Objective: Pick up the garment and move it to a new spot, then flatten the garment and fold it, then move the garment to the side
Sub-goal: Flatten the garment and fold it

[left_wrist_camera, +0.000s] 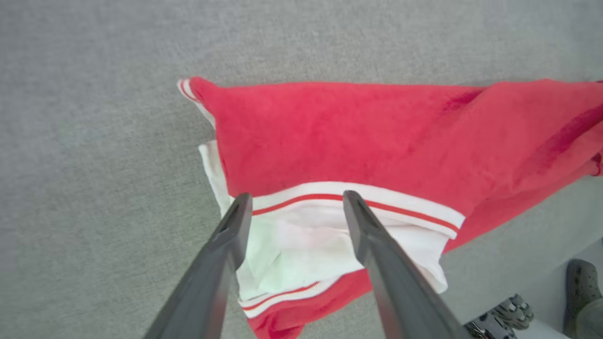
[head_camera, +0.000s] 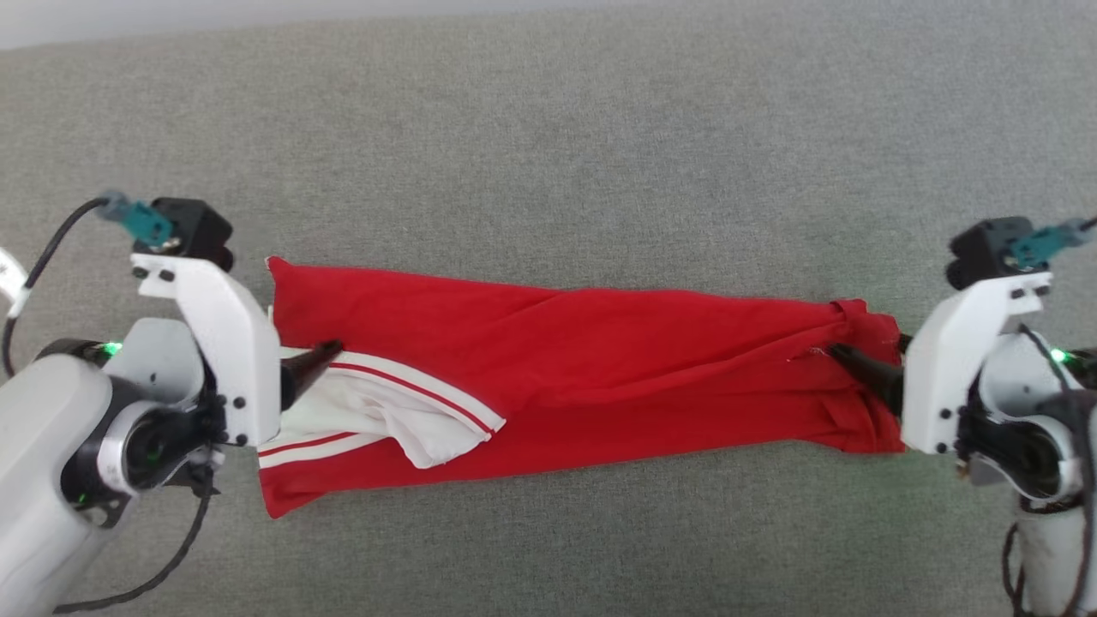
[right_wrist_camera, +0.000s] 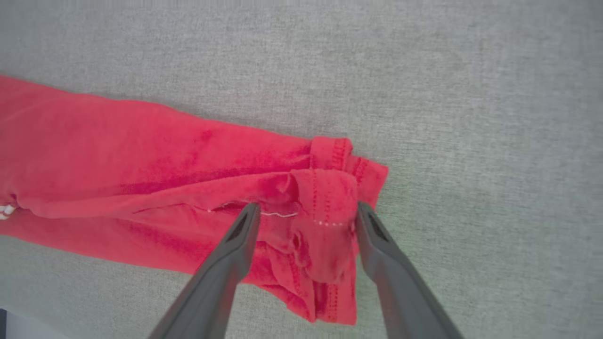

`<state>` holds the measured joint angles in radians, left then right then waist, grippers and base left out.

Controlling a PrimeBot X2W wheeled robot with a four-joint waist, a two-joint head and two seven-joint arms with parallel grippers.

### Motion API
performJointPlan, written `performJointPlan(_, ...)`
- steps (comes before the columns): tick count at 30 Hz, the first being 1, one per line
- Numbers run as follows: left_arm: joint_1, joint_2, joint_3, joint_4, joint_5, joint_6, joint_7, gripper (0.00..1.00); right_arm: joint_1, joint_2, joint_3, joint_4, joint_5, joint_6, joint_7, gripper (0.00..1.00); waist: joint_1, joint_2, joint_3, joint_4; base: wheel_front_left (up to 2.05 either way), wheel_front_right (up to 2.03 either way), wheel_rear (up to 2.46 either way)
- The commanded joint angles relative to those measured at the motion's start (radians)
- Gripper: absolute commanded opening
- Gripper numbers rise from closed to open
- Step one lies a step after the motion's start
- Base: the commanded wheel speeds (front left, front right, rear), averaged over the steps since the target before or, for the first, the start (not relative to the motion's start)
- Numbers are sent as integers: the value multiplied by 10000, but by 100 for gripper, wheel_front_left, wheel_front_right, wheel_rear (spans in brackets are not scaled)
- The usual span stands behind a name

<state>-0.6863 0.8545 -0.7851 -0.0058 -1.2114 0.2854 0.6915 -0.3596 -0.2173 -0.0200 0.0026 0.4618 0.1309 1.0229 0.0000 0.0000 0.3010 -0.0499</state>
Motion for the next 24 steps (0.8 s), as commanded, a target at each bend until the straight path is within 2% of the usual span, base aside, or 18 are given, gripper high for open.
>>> performJointPlan(1,299,125,179,-82,245,-129,-592,100,199,19,-277,-157,46,-4,79,100,0,0,-79,24,0,0,0)
performJointPlan(9,1434,205,1140,-280,710,-765,-4045,100,593,197,-1384,-362,-22,-4,162,100,0,0,-169,196,0,0,0)
performJointPlan(15,2426,272,1769,-103,1172,-901,-6495,100,612,248,-1593,281,91,-4,107,100,0,0,-103,405,0,0,0)
performJointPlan(17,2755,243,1929,-19,1218,-999,-7148,100,572,232,-1610,599,167,-4,104,100,0,0,-65,504,0,0,0)
performJointPlan(24,3606,-32,2259,240,1206,-945,-8605,100,320,160,-1250,1895,479,-4,-2,100,0,0,58,831,0,0,0)
